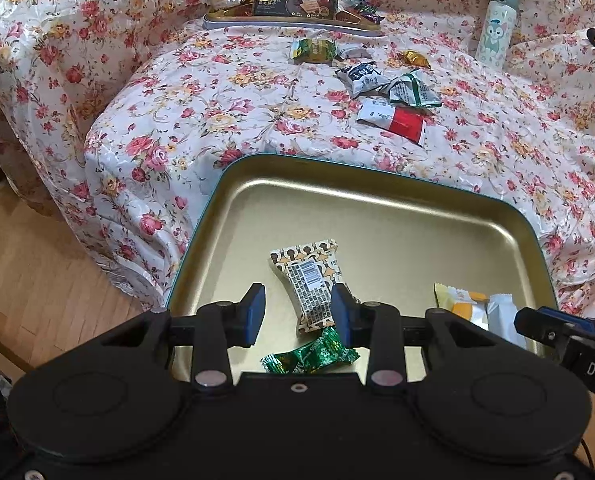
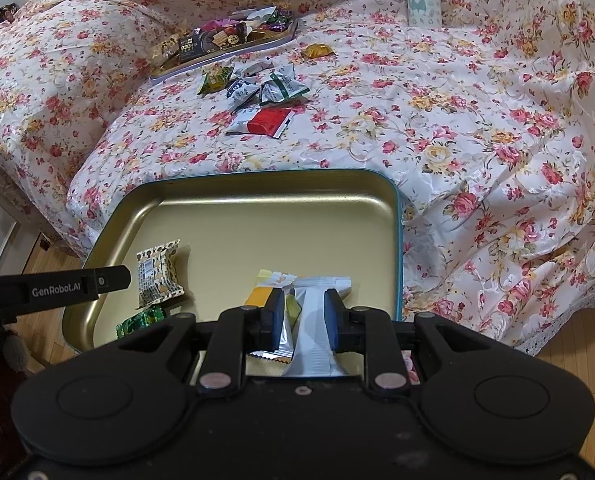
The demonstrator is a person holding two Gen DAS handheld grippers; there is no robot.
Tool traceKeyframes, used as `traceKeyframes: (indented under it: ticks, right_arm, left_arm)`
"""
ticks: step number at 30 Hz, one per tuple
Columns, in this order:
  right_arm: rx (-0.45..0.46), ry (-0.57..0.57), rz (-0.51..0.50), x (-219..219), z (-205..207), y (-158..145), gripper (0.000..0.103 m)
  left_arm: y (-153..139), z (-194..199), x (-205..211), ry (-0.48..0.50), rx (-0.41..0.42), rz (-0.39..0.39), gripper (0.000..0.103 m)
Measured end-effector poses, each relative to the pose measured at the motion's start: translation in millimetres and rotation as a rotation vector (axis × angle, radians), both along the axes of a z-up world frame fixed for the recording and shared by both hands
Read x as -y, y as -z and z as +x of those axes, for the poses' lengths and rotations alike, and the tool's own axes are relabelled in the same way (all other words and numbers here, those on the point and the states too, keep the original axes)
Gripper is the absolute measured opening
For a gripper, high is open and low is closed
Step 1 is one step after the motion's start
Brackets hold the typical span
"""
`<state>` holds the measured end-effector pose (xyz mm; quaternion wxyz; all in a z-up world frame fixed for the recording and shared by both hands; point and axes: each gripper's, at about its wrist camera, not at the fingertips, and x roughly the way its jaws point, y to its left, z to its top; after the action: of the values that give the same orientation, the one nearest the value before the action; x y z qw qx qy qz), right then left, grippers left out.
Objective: Organize snacks
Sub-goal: 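Open the left tool dropping the striped snack while the right tool releases the white bar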
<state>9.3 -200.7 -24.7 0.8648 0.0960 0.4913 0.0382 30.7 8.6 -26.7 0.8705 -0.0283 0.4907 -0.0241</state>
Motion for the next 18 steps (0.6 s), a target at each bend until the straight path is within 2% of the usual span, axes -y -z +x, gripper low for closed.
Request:
traceKeyframes:
  ticks: [18]
  right_arm:
    - [0.020, -0.008, -0.005, 0.3, 6.1, -6.5, 0.025]
  left_arm:
    - [-1.7, 2.5, -2.1, -0.001, 0.003, 0.004, 0.045]
